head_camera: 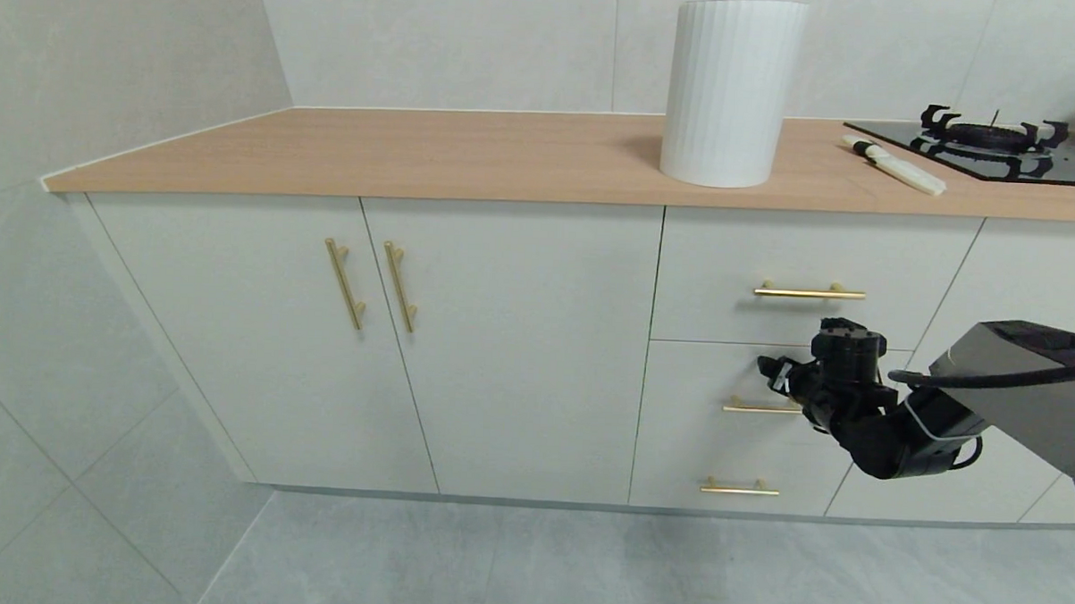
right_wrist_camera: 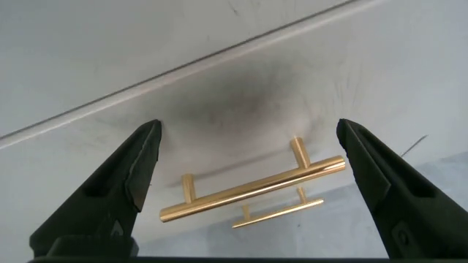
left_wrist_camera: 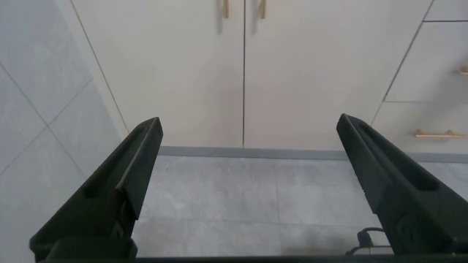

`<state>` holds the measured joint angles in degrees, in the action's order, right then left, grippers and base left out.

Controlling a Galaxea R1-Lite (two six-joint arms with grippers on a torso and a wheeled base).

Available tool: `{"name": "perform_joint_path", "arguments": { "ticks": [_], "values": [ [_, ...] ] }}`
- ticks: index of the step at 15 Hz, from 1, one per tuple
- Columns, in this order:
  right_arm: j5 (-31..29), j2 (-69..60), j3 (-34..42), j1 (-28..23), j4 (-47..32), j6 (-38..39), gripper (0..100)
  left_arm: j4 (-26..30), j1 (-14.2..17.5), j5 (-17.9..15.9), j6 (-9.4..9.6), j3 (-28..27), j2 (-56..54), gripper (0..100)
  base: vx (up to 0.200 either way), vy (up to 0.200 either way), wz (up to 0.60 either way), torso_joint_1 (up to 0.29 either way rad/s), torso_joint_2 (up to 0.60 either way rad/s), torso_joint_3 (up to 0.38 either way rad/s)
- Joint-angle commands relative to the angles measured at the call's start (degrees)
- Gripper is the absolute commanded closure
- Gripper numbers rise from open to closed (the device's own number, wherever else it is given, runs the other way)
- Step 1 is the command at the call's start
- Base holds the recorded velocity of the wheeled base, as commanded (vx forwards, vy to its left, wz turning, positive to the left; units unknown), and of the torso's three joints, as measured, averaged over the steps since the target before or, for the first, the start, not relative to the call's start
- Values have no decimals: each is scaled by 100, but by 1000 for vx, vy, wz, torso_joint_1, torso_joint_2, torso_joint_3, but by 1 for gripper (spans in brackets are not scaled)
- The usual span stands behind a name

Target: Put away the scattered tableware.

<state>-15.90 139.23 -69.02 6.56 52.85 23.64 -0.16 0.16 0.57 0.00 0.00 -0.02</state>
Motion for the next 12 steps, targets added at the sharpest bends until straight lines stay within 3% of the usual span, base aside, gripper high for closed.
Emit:
{"name": "perform_joint_path", "arguments": {
  "ticks": [1, 5, 12],
  "values": [
    [-36, 78, -67, -58, 50, 27, 0, -2, 2, 4, 0, 0, 2, 0, 0, 0, 0, 0, 0, 0],
    [-54, -247, 214, -58, 24, 27, 0, -2, 2, 4, 0, 0, 2, 0, 0, 0, 0, 0, 0, 0],
    [-36, -4000, 3018, 38, 42, -413, 0, -2, 2, 4, 0, 0, 2, 0, 0, 0, 0, 0, 0, 0]
  ]
}}
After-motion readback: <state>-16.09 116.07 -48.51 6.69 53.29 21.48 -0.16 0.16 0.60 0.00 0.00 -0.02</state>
